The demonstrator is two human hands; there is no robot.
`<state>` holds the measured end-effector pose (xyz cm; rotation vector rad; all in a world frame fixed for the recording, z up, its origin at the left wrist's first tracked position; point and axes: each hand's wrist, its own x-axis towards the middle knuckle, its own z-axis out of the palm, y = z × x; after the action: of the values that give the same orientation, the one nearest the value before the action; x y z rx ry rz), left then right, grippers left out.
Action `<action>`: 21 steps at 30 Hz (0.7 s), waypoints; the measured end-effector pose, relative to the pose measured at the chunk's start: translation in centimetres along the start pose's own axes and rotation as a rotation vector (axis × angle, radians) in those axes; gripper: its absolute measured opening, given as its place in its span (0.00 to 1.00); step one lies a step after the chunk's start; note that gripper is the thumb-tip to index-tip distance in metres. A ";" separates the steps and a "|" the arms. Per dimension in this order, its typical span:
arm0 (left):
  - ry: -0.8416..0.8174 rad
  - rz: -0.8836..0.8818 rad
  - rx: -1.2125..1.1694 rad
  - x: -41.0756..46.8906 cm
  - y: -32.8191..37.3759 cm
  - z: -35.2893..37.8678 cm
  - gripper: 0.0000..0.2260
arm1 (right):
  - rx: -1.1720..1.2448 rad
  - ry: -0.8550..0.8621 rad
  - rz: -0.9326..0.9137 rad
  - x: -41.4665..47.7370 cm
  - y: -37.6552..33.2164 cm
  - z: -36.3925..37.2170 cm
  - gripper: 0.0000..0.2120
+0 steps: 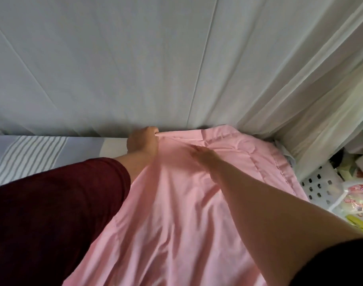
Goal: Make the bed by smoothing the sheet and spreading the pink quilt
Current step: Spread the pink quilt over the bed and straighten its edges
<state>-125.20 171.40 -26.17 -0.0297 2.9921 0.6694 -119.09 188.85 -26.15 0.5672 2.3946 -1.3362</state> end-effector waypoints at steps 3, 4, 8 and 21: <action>-0.036 -0.110 -0.057 1.3 -1.8 4.1 0.10 | -0.342 0.057 -0.070 1.2 3.0 0.9 0.21; -0.075 -0.101 -0.012 1.3 -2.3 4.9 0.11 | -0.385 0.146 -0.107 1.3 3.7 0.8 0.19; -0.109 0.030 0.228 2.1 -2.5 6.3 0.15 | -0.289 0.708 -0.103 1.9 4.3 -2.6 0.09; 0.319 0.518 0.229 1.2 -5.7 9.4 0.17 | -0.414 0.716 0.192 6.4 8.2 -9.8 0.15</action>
<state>-125.54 170.22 -37.17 0.7404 3.3863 0.3716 -121.56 202.33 -30.22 1.2684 2.9377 -0.5670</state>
